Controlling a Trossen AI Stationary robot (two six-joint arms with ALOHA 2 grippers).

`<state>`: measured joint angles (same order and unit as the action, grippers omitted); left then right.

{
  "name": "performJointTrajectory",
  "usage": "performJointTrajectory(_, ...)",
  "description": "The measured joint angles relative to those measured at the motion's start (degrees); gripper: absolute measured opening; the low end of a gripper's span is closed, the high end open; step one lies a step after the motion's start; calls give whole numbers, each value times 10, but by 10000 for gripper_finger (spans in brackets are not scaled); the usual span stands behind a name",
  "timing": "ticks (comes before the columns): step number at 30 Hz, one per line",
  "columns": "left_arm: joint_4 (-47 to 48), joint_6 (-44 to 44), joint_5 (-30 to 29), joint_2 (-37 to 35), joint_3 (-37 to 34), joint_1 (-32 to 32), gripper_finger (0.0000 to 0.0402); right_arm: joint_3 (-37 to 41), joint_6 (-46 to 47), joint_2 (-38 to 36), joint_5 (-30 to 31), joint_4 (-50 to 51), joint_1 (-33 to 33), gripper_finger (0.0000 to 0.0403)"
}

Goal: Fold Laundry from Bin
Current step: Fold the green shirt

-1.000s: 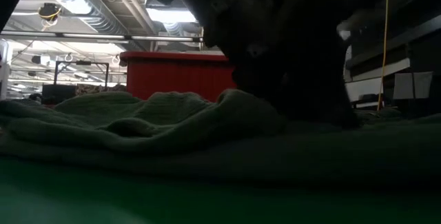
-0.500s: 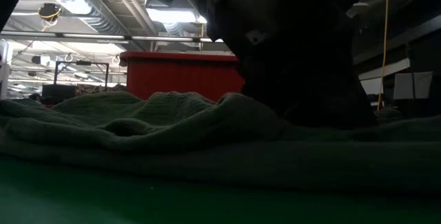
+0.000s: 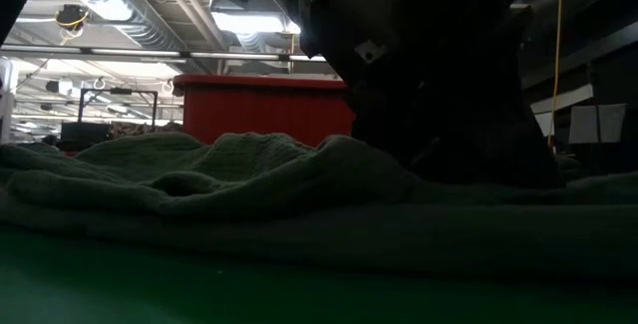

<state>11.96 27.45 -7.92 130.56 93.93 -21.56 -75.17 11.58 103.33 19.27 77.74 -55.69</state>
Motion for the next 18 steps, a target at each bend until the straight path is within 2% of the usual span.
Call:
performJointTrajectory(4,0,0,0,0,0,0,153,25,-2,0,-15,5,38,182)
performJointTrajectory(14,0,3,-1,0,1,0,154,95,-58,0,-181,-19,94,180)
performJointTrajectory(18,0,3,-1,0,1,0,154,98,-60,0,-196,-20,92,152)
